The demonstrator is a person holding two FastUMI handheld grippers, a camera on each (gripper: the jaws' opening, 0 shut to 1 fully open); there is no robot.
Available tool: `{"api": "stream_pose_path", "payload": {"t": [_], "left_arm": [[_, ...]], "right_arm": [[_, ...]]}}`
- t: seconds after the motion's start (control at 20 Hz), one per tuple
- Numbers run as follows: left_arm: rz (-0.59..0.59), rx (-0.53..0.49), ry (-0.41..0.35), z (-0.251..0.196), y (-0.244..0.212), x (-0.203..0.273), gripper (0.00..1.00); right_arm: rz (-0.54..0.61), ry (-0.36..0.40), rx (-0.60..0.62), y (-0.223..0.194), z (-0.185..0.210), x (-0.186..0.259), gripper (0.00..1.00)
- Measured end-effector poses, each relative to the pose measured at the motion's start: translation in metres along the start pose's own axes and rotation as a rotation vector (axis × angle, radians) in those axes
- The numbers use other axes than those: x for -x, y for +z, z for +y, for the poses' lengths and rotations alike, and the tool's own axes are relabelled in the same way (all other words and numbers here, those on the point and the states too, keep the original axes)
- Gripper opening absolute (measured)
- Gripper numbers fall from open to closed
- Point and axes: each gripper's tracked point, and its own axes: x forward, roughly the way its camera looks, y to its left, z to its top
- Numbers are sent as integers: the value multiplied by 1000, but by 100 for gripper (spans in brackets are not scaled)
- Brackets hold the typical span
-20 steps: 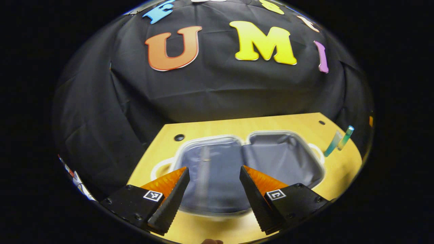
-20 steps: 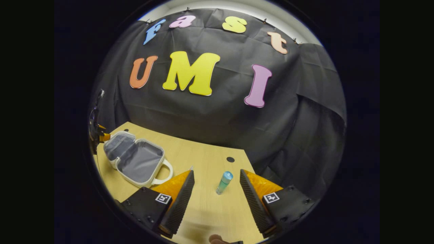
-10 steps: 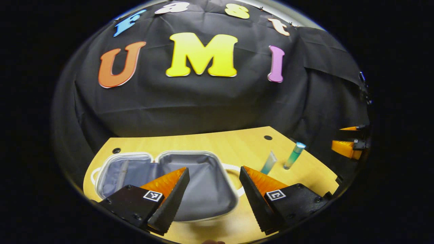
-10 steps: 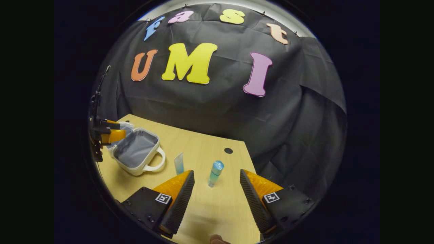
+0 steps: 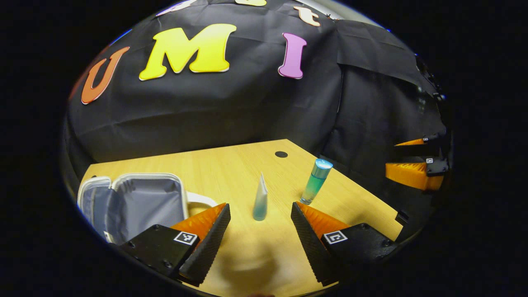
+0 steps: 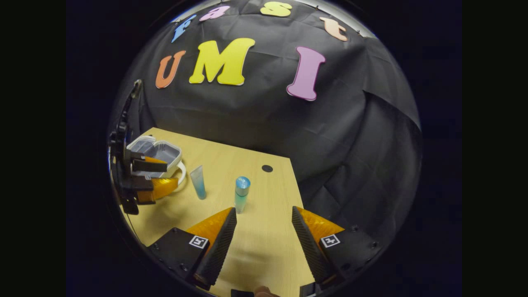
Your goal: First open the suitcase, pack the skin care products into it, and then close the suitcase.
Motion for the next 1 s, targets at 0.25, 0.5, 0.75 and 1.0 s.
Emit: {"api": "stream_pose_path", "payload": {"t": [0.25,0.5,0.75,1.0], "left_arm": [[49,14,99,2,-34,-63,95],[30,19,165,15,-45,-107,95],[-9,22,208,17,-32,-126,81],[-15,-16,243,19,-29,-131,53]], "right_arm": [[51,8,0,-25,-15,-20,80],[45,91,-53,-32,-9,-51,80],[53,117,-41,-36,-12,-69,80],[36,152,-33,-30,-8,-74,80]]}}
